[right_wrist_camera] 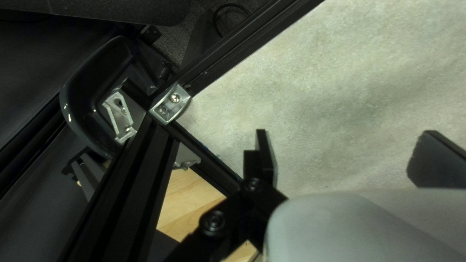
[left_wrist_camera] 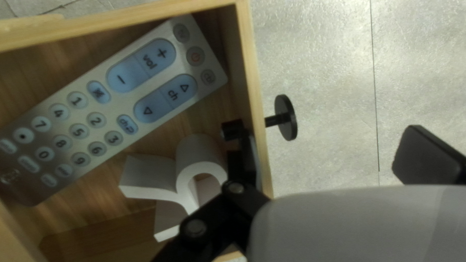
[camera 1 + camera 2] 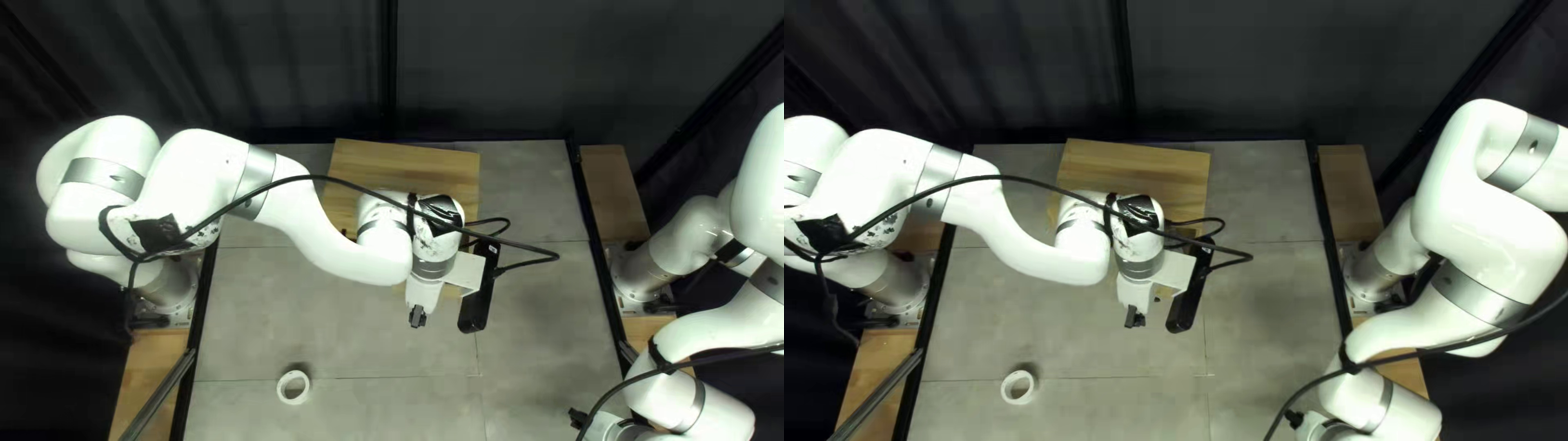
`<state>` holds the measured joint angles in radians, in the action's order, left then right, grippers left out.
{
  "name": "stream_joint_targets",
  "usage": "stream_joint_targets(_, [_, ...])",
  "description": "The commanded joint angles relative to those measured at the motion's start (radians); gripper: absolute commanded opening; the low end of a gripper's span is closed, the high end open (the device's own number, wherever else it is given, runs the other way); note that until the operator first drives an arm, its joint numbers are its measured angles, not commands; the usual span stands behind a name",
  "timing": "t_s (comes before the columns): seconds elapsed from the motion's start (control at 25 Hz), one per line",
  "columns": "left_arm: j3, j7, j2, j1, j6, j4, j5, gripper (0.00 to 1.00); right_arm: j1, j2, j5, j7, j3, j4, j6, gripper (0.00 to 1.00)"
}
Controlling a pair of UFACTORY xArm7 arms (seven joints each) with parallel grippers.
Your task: Open drawers and place objects into drawer and close
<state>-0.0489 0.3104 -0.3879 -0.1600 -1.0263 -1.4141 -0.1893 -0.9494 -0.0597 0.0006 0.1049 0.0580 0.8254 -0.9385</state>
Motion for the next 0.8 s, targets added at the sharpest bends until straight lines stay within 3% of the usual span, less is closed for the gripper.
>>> stream_joint_targets(0.04, [0.001, -0.006, 0.004, -0.004, -0.001, 0.002, 0.003, 0.95, 0.000, 0.000, 0.000, 0.000, 0.000, 0.000, 0.000, 1.00])
stream_joint_targets(0.8, [0.001, -0.030, 0.001, -0.017, -0.020, -0.013, 0.016, 0.97, 0.000, 0.000, 0.000, 0.000, 0.000, 0.000, 0.000, 1.00])
